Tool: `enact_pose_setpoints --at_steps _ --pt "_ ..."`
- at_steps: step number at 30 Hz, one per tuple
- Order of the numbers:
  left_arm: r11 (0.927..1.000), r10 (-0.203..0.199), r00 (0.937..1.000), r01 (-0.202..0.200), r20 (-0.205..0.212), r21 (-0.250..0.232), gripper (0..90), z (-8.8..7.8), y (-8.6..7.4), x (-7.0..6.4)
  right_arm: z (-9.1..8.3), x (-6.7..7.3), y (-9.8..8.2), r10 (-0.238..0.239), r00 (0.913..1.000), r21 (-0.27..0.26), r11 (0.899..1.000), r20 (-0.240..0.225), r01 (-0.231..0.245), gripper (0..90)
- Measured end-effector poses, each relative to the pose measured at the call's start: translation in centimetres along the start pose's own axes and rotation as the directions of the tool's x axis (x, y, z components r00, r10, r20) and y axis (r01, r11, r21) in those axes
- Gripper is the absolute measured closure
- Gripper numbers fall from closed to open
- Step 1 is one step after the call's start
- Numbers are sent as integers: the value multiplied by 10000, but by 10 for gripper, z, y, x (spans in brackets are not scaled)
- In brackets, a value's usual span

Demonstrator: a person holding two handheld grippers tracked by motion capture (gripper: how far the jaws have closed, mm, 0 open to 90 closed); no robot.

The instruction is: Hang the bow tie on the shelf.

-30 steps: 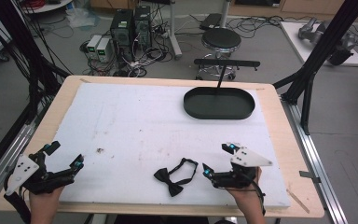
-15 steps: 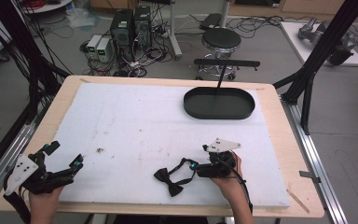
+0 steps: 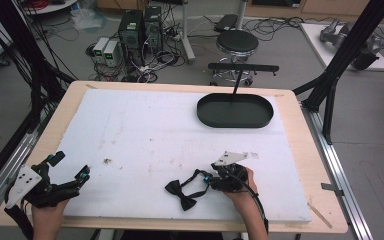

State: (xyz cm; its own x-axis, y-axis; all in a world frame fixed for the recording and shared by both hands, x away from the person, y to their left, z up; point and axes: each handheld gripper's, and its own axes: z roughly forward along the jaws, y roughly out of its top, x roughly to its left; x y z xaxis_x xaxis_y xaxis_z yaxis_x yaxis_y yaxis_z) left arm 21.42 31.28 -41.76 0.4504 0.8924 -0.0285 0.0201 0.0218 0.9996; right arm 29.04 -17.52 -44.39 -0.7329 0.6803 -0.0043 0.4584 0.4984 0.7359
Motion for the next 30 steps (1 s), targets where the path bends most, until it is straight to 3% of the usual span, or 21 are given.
enact_pose_setpoints --at_steps 11,14,20,23,26,30 --pt "10000 -18 10000 18 16 42 61 0 -1 0 3 3 -1 249 9993 -46 9997 -280 -250 787" --pt "10000 -29 10000 29 5 42 61 0 -1 0 2 6 -1 113 9998 -7 9999 -137 -113 839" --pt "10000 -60 10000 60 -7 54 61 0 -1 1 0 16 -1 -765 9963 34 9971 391 765 862" --pt "10000 -36 10000 36 -2 61 61 0 -1 1 -1 18 -2 -1037 9930 -158 9944 570 1048 870" --pt "10000 -47 10000 47 -12 68 61 0 -1 1 -10 19 -1 -1218 9883 -849 9879 920 1296 874" --pt "10000 -54 10000 54 -23 50 61 -1 -1 0 -19 18 3 -1285 9842 -1378 9798 1218 1450 875"
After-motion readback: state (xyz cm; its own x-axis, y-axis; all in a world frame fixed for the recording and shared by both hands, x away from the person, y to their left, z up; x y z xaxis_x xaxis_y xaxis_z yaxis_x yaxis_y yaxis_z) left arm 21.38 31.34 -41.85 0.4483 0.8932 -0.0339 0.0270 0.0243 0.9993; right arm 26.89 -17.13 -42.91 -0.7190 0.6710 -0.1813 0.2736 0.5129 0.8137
